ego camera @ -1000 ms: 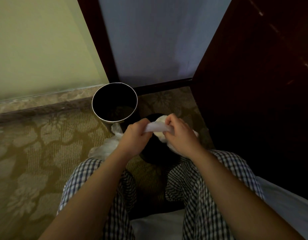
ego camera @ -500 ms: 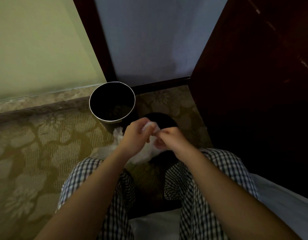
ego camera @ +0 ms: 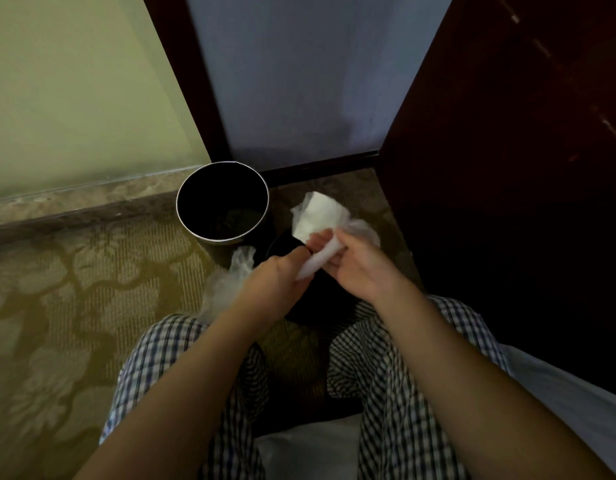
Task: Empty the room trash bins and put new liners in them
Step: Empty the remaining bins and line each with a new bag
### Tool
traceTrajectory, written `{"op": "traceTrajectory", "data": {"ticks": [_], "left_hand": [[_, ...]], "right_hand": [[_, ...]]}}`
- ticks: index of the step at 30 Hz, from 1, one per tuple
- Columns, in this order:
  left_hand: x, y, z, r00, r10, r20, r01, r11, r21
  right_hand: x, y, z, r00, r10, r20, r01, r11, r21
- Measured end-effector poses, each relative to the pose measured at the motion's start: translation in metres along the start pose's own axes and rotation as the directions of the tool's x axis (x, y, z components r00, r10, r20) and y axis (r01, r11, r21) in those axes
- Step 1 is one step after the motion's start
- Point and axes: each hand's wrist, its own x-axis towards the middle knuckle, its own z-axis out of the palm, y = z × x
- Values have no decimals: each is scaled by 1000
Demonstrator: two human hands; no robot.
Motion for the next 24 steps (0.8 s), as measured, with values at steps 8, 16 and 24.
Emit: {"op": "traceTrajectory", "data": {"ticks": [8, 16, 24], "left_hand": [[0, -8, -39, 911, 4, 411, 342, 548, -763], [5, -22, -27, 953, -233, 193, 299, 819, -489], [2, -5, -14, 995, -22, 93, 57, 921, -384]], "right_hand": [[-3, -25, -15, 998, -25, 52, 41, 937, -346], [-16, -15, -16, 962, 229, 149, 111, 172, -979], [-17, -1, -13, 927, 300, 226, 291, -190, -938]]}}
